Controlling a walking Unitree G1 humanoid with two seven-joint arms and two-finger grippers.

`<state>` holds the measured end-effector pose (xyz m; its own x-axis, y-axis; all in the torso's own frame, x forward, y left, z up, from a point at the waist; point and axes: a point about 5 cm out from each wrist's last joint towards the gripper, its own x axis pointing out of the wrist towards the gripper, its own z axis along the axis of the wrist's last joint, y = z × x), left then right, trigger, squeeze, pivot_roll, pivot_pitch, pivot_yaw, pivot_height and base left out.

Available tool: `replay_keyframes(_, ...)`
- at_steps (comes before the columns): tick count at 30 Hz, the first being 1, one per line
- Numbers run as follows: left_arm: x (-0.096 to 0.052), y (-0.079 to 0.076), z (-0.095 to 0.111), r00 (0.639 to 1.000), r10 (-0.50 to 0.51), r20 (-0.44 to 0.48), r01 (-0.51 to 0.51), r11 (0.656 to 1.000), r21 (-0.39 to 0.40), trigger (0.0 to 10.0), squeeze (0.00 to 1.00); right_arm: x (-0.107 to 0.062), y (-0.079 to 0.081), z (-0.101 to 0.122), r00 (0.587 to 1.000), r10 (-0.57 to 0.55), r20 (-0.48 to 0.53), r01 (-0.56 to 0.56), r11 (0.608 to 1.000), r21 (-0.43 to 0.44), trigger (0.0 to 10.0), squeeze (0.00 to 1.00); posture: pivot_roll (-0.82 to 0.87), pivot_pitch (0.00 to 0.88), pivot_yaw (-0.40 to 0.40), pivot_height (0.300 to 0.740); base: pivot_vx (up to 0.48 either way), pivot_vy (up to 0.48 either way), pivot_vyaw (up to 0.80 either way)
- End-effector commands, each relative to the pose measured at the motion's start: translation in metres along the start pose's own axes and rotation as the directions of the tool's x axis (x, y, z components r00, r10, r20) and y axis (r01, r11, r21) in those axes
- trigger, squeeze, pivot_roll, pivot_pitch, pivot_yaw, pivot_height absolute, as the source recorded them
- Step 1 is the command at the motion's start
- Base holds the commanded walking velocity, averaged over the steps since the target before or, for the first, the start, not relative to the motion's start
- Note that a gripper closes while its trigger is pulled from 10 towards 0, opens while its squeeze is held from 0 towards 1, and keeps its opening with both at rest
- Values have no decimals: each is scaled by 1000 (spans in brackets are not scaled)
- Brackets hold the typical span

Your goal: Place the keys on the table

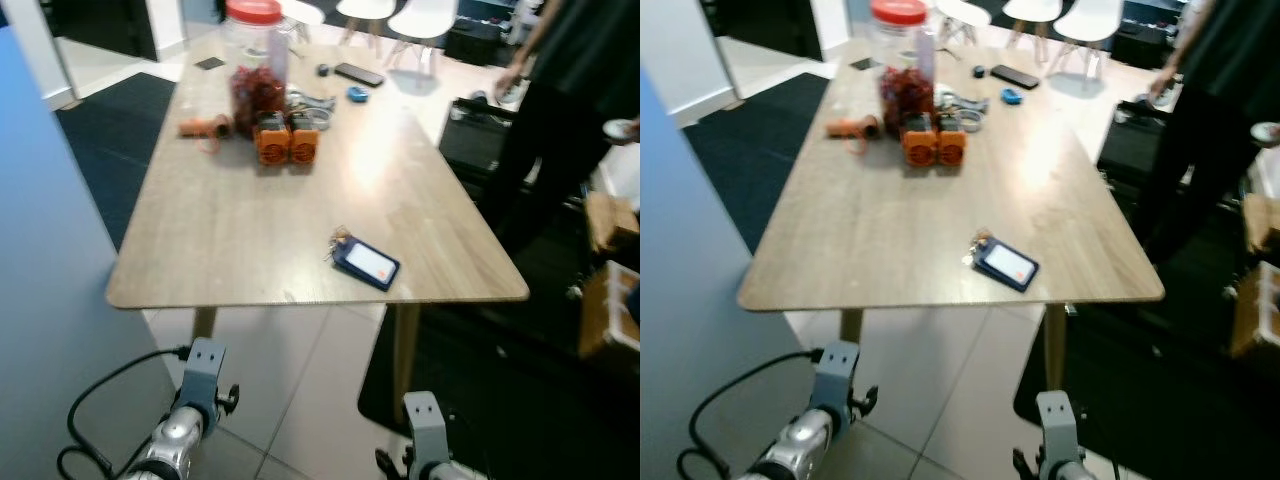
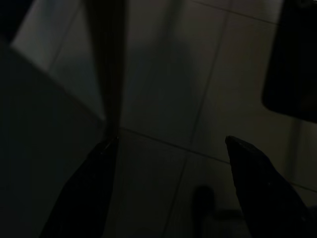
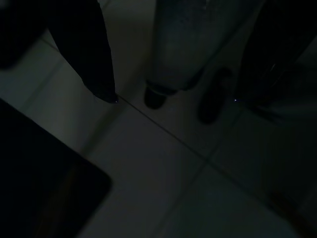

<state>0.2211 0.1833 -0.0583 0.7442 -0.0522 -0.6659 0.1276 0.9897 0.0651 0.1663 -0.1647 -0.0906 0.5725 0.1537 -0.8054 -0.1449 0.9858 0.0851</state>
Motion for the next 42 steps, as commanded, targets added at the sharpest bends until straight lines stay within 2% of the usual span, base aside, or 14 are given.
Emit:
replay_keyframes(1, 0, -5, -3, 1000, -12, -7, 12, 1000, 5, 10000, 0, -1, 0, -3, 1000, 0, -6, 0, 1000, -3, 10000, 0, 88, 0, -56, 740, 0, 0, 800)
replay_keyframes(16, -2, -3, -5, 1000, -10, -7, 10, 1000, 13, 10000, 0, 0, 3, -5, 1000, 13, -20, -13, 1000, -22, 10000, 0, 90, 0, -56, 740, 0, 0, 800)
replay_keyframes(33, -3, 0, -8, 999, -25, -21, 26, 999, 27, 10000, 0, 5, 33, -7, 997, 52, -59, -53, 998, -23, 10000, 0, 94, 3, -51, 740, 0, 0, 800)
replay_keyframes(42, -4, -2, -12, 998, -54, -39, 55, 998, 39, 10000, 0, 5, 29, -8, 996, 52, -66, -53, 998, -19, 10000, 0, 93, 4, -50, 740, 0, 0, 800)
